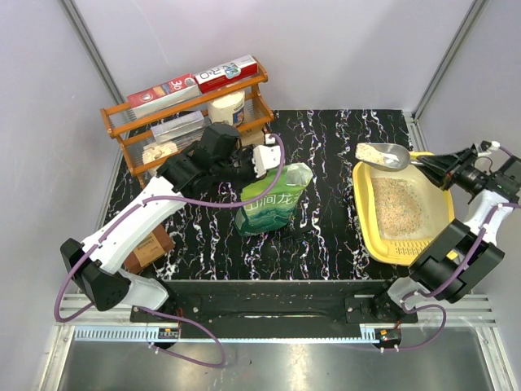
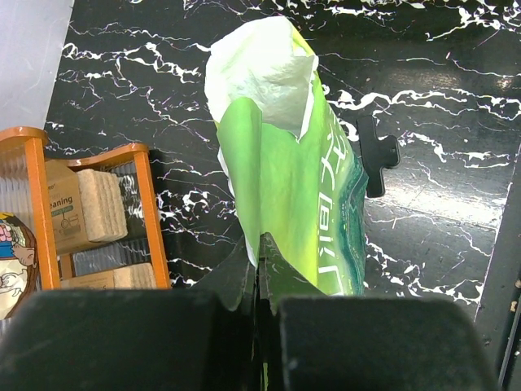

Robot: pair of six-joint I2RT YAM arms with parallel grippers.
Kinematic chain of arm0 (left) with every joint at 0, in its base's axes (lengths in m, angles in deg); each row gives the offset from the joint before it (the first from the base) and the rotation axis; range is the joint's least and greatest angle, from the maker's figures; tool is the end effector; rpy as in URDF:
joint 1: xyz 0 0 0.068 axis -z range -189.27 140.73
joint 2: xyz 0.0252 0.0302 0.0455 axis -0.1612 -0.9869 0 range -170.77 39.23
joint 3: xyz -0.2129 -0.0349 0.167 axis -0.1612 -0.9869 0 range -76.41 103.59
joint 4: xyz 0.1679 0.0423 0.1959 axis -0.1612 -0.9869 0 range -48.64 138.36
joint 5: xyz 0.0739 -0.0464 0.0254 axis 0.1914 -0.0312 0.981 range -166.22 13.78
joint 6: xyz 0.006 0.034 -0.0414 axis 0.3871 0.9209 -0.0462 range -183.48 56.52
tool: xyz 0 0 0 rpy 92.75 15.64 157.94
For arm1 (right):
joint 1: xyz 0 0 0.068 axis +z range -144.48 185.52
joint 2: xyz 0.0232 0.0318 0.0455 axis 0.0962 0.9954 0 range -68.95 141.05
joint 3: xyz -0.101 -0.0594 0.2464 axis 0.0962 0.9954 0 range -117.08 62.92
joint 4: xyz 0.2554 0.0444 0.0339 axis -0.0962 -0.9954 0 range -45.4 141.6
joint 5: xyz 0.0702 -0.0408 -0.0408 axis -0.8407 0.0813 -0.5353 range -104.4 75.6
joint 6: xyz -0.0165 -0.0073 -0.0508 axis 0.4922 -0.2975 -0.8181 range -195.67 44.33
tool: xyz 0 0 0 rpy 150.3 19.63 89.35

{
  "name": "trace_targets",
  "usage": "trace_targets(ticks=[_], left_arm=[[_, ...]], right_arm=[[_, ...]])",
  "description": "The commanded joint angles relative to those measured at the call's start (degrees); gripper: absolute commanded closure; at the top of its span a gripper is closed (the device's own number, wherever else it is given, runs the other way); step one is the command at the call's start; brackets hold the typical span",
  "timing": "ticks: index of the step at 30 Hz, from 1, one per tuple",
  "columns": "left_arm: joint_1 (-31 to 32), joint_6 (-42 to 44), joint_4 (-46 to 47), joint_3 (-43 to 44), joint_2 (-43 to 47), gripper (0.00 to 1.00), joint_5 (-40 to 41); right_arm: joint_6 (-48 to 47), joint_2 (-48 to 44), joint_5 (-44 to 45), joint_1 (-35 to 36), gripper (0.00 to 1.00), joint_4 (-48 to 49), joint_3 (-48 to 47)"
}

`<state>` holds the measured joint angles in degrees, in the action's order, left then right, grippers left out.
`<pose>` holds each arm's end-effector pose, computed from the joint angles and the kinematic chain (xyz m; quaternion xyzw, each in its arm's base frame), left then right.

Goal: Fill the litter box with clean litter

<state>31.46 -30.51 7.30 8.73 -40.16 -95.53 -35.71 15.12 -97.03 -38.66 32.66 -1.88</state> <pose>0.2173 -0.2026 0.3952 0.5868 0.6545 -0.1793 0.4417 0.2437 -0.1877 0.3033 0.2388 0.6948 0.5814 0.3496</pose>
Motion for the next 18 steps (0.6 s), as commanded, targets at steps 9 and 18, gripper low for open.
trace_targets(ticks=[9, 18], left_arm=[[1.19, 0.34, 5.46, 2.92, 1.44, 1.0, -2.93], [1.63, 0.16, 6.69, 0.2, 3.28, 1.0, -2.75]], right_arm=[[-6.12, -0.49, -2.19, -13.11, 1.0, 0.48, 7.04], [-10.96, -9.18, 10.02, -18.13, 1.0, -0.13, 13.19]])
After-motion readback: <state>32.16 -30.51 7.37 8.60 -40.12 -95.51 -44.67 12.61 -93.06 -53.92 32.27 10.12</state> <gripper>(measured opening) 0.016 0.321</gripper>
